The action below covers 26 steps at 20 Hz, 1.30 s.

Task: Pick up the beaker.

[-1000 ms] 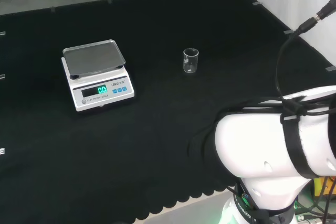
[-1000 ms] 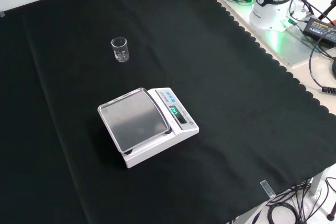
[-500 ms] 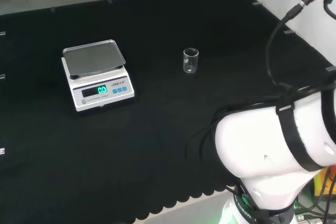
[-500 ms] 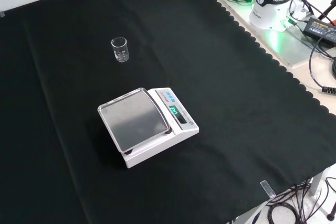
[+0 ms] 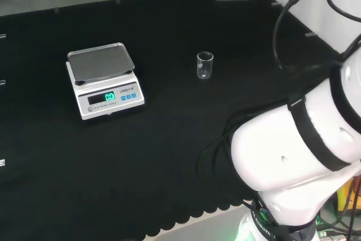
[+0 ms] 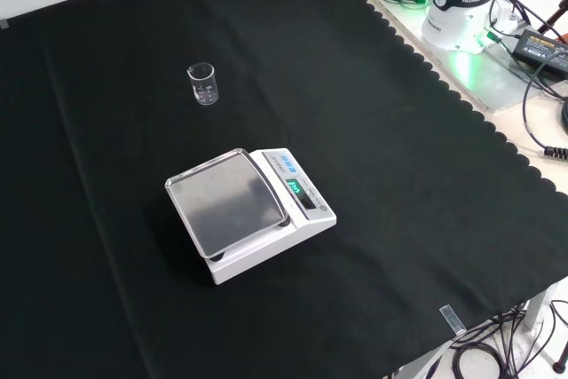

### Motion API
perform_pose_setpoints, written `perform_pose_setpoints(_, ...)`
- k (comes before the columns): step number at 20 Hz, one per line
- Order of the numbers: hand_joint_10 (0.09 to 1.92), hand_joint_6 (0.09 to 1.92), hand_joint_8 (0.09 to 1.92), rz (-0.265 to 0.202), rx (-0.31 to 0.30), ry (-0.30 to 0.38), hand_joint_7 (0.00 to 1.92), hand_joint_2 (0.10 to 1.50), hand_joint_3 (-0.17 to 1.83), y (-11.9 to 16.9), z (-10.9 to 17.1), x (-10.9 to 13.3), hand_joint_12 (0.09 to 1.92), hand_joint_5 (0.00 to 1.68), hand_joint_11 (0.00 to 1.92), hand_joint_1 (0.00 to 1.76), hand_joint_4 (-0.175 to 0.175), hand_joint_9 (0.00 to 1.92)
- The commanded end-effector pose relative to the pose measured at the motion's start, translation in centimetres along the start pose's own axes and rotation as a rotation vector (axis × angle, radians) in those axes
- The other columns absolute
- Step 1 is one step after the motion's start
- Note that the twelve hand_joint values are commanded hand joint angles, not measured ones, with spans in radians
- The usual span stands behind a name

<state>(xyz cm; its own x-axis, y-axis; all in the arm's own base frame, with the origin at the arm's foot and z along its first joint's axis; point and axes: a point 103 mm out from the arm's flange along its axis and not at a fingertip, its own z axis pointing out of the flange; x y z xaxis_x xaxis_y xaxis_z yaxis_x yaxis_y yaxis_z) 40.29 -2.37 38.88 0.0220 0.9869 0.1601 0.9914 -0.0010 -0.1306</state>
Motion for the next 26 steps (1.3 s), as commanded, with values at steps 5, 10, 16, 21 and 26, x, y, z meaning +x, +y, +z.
perform_pose_setpoints(5,0.25,0.09,0.29,-0.004,0.039,0.156,0.00,1.03,-0.08,8.1,6.6,-5.0,1.25,0.00,0.00,0.29,0.000,0.00)
perform_pose_setpoints(10,0.25,0.09,0.29,0.019,0.081,0.201,0.00,1.03,-0.08,10.1,10.1,-6.9,1.25,0.00,0.00,0.29,-0.001,0.00)
perform_pose_setpoints(16,0.26,0.09,0.31,0.030,0.132,0.259,0.00,1.03,-0.08,11.8,14.3,-8.3,1.25,0.00,0.00,0.30,-0.003,0.00)
perform_pose_setpoints(21,0.27,0.09,0.33,0.026,0.188,0.288,0.00,1.03,-0.08,13.5,17.9,-8.6,1.25,0.00,0.00,0.30,-0.004,0.00)
perform_pose_setpoints(26,0.27,0.09,0.34,0.025,0.219,0.315,0.00,1.03,-0.08,14.8,20.7,-8.7,1.24,0.00,0.00,0.30,-0.005,0.00)
